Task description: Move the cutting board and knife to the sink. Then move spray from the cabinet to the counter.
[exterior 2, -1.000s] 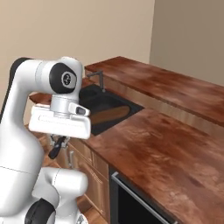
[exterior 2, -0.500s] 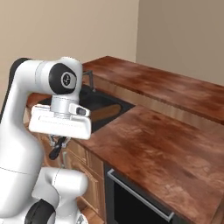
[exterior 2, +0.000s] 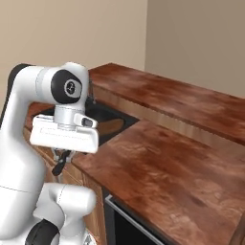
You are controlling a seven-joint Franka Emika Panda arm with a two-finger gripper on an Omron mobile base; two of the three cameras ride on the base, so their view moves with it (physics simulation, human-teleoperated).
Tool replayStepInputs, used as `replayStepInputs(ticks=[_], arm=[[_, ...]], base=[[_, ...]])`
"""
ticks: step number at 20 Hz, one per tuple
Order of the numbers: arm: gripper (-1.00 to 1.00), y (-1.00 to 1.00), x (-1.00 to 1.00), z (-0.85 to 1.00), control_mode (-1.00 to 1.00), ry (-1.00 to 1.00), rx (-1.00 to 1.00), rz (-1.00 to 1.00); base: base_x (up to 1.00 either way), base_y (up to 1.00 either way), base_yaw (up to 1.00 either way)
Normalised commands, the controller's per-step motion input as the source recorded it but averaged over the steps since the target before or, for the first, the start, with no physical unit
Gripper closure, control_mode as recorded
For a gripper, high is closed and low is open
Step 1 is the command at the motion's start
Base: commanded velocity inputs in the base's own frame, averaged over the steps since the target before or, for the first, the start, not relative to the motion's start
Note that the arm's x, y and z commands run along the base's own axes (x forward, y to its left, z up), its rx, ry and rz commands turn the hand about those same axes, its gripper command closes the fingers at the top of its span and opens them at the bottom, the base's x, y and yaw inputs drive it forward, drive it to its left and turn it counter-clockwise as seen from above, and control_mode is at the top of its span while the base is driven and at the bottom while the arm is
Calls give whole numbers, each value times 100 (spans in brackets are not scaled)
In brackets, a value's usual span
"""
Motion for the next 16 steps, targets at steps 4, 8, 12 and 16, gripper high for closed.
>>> replayStepInputs(ticks=[4,8,12,16], arm=[[100,0,0,0,100,0,0,0],[100,0,0,0,100,0,0,0],[100,0,0,0,100,0,0,0],[100,0,0,0,100,0,0,0]], base=[[30,-64,-2],[24,-13,-17],[25,12,-30],[23,18,-43]])
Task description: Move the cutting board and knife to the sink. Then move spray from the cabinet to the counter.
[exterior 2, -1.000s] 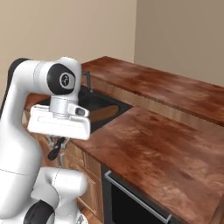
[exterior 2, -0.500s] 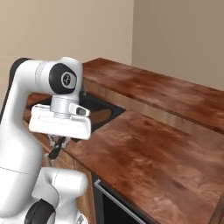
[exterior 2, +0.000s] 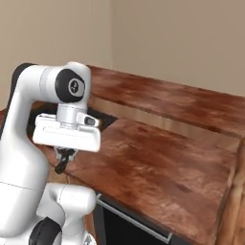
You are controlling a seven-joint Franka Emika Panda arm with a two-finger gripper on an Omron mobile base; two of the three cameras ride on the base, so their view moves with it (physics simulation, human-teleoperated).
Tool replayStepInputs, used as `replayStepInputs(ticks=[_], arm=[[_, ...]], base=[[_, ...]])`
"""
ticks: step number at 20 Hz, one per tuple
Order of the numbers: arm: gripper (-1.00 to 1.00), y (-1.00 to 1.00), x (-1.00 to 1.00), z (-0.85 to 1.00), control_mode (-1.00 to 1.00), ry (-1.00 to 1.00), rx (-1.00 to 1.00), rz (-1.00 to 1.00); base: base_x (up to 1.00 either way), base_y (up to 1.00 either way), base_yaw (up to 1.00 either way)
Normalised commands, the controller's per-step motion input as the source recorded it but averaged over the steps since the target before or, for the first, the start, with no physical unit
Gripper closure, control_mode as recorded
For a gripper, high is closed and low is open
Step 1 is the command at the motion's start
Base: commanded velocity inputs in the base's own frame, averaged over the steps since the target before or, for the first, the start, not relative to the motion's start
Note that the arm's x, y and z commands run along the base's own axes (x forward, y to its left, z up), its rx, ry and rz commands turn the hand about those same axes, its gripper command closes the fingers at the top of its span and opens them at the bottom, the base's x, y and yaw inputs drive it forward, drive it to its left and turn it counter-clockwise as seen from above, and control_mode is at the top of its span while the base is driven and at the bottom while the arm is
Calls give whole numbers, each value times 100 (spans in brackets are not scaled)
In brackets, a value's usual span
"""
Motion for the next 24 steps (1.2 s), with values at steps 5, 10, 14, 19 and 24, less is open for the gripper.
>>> replayStepInputs(ticks=[5,10,14,19,24], arm=[[100,0,0,0,100,0,0,0],[100,0,0,0,100,0,0,0],[100,0,0,0,100,0,0,0],[100,0,0,0,100,0,0,0],[100,0,0,0,100,0,0,0]], base=[[-1,32,-67],[-32,93,-57],[-17,100,-29],[2,100,2],[2,100,48]])
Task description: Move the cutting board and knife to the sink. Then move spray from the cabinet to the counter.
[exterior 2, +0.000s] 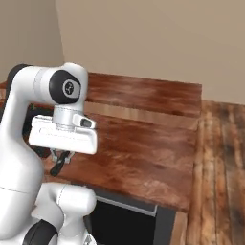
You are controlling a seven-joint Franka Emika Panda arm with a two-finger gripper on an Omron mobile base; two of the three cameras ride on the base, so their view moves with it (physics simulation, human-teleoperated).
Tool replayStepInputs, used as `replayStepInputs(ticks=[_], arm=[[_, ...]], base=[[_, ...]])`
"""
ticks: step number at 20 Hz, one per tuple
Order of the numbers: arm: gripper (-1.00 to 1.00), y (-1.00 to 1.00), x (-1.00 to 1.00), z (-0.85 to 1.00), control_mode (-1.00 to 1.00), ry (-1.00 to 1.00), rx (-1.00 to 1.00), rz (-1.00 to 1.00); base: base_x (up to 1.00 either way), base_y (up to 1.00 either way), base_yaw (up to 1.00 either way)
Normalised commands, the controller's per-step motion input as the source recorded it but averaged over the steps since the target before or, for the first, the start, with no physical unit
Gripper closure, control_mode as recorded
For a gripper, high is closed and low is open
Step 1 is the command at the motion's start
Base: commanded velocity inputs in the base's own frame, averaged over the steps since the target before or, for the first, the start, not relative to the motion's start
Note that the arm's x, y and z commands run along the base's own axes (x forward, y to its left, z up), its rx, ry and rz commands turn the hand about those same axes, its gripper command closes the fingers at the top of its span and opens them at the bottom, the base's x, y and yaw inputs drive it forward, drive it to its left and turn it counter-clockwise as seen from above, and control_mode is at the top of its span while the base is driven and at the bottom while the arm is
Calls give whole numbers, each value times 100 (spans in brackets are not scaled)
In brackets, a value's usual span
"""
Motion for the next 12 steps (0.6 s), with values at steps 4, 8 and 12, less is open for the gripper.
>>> replayStepInputs(ticks=[4,8,12], arm=[[100,0,0,0,100,0,0,0],[100,0,0,0,100,0,0,0],[100,0,0,0,100,0,0,0]], base=[[-13,78,88],[-1,67,87],[1,51,53]])
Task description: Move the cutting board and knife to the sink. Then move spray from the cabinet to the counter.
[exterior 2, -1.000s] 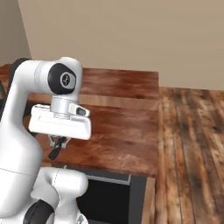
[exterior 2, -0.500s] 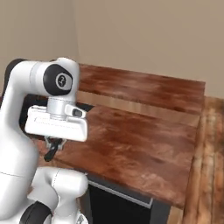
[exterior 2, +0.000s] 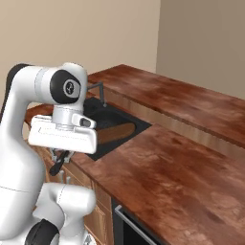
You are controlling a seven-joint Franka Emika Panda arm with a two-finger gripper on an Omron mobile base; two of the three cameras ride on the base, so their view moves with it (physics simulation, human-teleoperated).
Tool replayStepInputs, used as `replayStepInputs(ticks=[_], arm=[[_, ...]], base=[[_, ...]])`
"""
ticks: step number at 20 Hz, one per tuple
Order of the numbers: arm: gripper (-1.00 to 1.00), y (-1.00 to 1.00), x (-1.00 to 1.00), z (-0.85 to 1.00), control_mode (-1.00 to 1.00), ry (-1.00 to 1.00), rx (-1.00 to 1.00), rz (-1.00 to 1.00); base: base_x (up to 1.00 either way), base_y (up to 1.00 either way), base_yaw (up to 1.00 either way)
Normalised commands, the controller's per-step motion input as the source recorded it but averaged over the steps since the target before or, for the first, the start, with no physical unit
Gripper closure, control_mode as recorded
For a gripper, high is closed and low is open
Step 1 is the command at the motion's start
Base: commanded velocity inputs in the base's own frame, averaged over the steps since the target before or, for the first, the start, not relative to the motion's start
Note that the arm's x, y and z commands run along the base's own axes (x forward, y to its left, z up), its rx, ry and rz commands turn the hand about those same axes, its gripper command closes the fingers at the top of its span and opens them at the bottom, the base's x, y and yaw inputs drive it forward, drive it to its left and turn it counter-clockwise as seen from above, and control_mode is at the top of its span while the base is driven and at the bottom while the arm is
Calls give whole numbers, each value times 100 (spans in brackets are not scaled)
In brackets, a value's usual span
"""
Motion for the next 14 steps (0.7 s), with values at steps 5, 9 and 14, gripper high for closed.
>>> replayStepInputs(ticks=[5,9,14], arm=[[100,0,0,0,100,0,0,0],[100,0,0,0,100,0,0,0],[100,0,0,0,100,0,0,0]], base=[[0,0,5],[0,0,0],[6,0,0]])
